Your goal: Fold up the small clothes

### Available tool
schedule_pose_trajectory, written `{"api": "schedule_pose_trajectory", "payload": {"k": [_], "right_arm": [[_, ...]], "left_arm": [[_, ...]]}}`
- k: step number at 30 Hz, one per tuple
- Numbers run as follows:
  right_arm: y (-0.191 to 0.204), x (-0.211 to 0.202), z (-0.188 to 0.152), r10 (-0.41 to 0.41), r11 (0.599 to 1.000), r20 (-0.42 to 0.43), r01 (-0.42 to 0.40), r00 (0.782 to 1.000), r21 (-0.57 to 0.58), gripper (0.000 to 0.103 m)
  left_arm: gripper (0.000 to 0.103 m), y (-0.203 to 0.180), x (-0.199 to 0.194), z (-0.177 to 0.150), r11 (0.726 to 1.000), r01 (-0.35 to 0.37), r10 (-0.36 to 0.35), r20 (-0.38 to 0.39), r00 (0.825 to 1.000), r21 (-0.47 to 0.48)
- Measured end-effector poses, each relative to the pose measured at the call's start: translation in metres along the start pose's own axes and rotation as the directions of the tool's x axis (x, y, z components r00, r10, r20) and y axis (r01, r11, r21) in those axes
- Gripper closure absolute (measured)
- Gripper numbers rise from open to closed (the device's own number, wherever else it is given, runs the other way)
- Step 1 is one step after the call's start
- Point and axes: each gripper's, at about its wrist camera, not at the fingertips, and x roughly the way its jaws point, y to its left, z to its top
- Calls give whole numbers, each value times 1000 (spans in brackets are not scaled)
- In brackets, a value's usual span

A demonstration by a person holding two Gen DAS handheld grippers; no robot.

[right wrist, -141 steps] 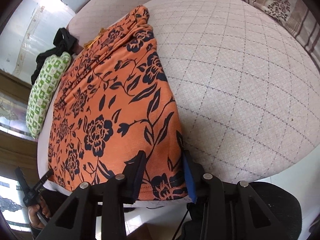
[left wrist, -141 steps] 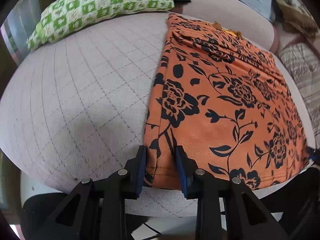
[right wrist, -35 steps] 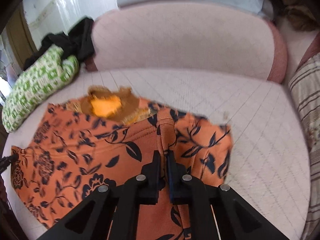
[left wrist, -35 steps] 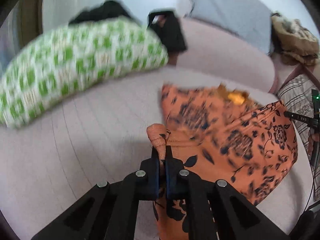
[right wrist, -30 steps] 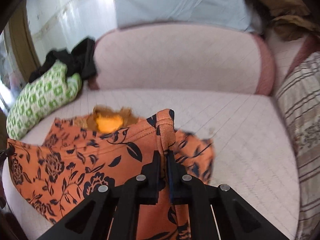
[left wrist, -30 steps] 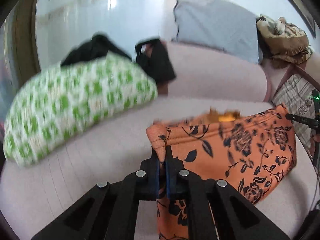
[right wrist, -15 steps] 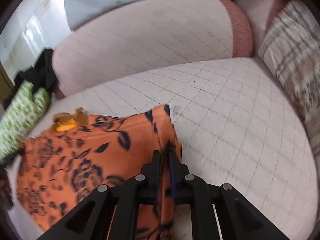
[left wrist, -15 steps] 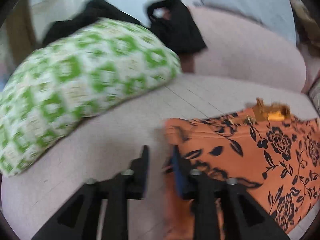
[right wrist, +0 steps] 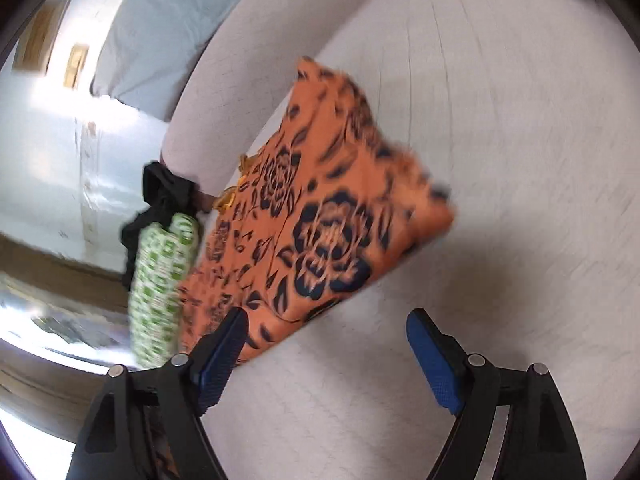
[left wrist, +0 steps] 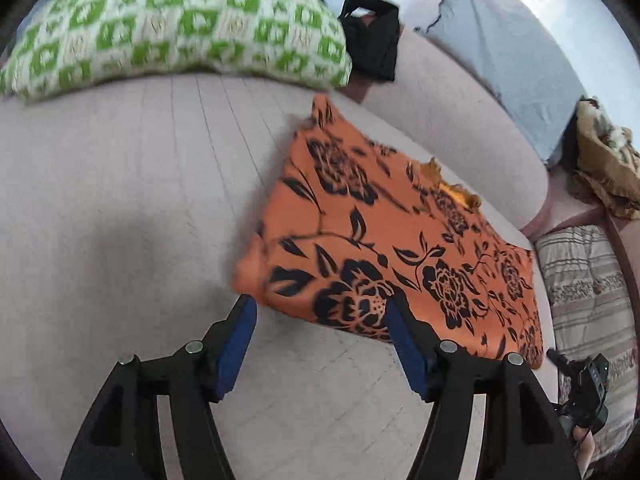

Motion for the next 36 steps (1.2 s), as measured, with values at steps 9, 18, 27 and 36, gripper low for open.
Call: {"api": "schedule_pose_trajectory", "payload": {"k": [9, 18, 27, 36], "right_arm": [[-3, 34, 30, 10, 979, 149, -40, 989, 200, 85], [53, -7, 28, -24, 999, 178, 30, 984, -29, 94], [38, -93, -48, -50, 996, 139, 60, 989, -72, 90], [-9, -123, -76, -199, 974, 59, 204, 978, -101, 35]], "left_arm": [[93, -11, 36, 22, 995, -91, 92, 18, 996, -51], [98, -42, -42, 33, 994, -60, 46, 164, 985, 86], [92, -4, -75, -46, 987, -48, 43, 34, 998, 152], [46, 38, -87, -26, 988, -46, 43, 27, 999, 150]]}}
